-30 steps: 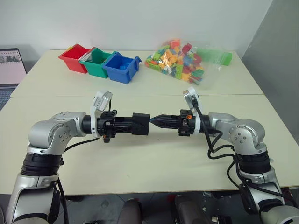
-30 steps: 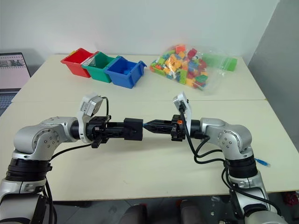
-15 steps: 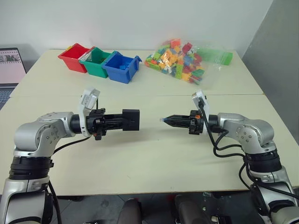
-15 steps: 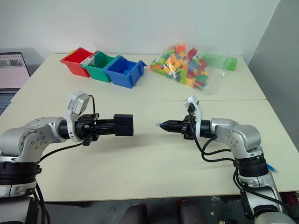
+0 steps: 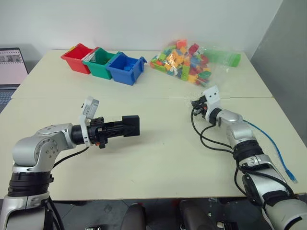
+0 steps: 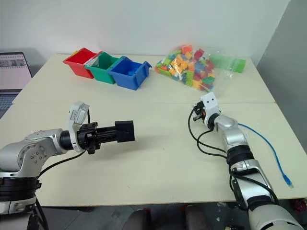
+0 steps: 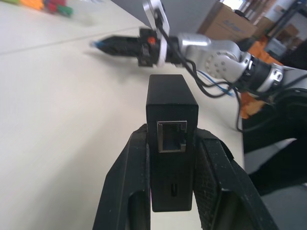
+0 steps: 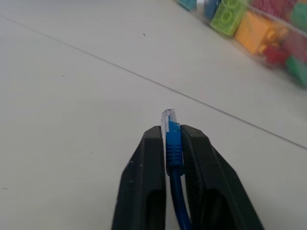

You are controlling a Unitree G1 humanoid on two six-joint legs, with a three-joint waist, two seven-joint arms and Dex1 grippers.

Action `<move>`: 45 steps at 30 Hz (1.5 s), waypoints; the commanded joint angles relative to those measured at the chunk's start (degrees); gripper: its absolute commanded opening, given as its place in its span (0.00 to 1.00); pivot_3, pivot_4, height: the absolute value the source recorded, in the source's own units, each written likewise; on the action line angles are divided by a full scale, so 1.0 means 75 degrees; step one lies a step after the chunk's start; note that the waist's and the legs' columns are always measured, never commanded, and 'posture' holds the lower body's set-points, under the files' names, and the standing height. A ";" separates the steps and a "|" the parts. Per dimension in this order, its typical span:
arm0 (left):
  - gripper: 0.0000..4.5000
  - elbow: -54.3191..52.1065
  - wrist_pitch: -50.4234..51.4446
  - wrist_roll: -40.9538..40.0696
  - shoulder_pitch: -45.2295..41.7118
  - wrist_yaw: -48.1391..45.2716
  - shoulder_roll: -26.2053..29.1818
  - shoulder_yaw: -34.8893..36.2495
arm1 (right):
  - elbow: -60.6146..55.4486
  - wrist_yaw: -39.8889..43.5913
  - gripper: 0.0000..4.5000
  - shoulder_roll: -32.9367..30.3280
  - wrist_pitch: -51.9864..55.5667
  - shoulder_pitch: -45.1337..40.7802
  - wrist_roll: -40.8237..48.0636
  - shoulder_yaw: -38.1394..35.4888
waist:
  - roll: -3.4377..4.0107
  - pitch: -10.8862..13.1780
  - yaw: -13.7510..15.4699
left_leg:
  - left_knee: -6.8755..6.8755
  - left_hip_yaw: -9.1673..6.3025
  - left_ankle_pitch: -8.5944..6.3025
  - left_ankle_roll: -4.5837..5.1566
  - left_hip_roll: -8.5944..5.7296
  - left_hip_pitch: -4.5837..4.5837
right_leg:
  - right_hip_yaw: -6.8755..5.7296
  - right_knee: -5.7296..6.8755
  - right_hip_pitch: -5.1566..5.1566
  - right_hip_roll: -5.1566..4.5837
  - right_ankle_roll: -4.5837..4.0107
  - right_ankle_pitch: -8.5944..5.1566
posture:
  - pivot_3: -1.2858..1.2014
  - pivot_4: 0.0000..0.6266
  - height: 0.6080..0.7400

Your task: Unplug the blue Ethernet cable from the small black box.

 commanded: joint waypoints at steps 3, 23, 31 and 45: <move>0.18 -0.0183 -0.0566 0.0291 0.0063 0.0786 -0.0279 0.0288 | -0.0575 0.0835 0.44 -0.0055 -0.0181 -0.0085 0.0330 -0.0413 | 0.0000 0.0000 0.0001 | 0.0002 -0.0001 0.0000 0.0000 -0.0001 0.0000 | 0.0000 0.0001 0.0000 -0.0002 0.0000 0.0000 | 0.52 0.24 1.00; 0.18 0.5859 -0.7790 0.4279 -0.1208 0.5296 -0.1940 0.0630 | -0.7074 0.2752 0.61 -0.0044 0.3415 0.0701 0.1254 0.1399 | -0.0002 -0.0006 0.0221 | 0.0017 -0.0011 0.0000 0.0001 -0.0002 -0.0001 | -0.0013 0.0009 0.0003 -0.0002 0.0001 0.0009 | 0.52 0.24 1.00; 0.39 0.7438 -0.8109 0.4172 -0.1786 0.5222 -0.1974 0.0749 | -0.6852 0.2513 0.61 -0.0022 0.3430 0.0637 0.0867 0.1519 | -0.0014 -0.0013 0.0209 | 0.0027 -0.0026 0.0000 0.0001 -0.0003 -0.0017 | -0.0033 0.0007 0.0002 -0.0003 0.0004 0.0011 | 0.52 0.24 1.00; 0.90 0.3897 -0.6624 0.3735 0.0408 0.5161 -0.1598 0.1098 | -0.7338 0.2445 0.61 -0.0333 0.3723 0.1182 0.0926 0.1221 | -0.0013 -0.0013 0.0163 | 0.0022 -0.0027 0.0000 0.0000 0.0007 -0.0016 | -0.0028 0.0009 0.0002 -0.0007 0.0003 0.0011 | 0.52 0.24 1.00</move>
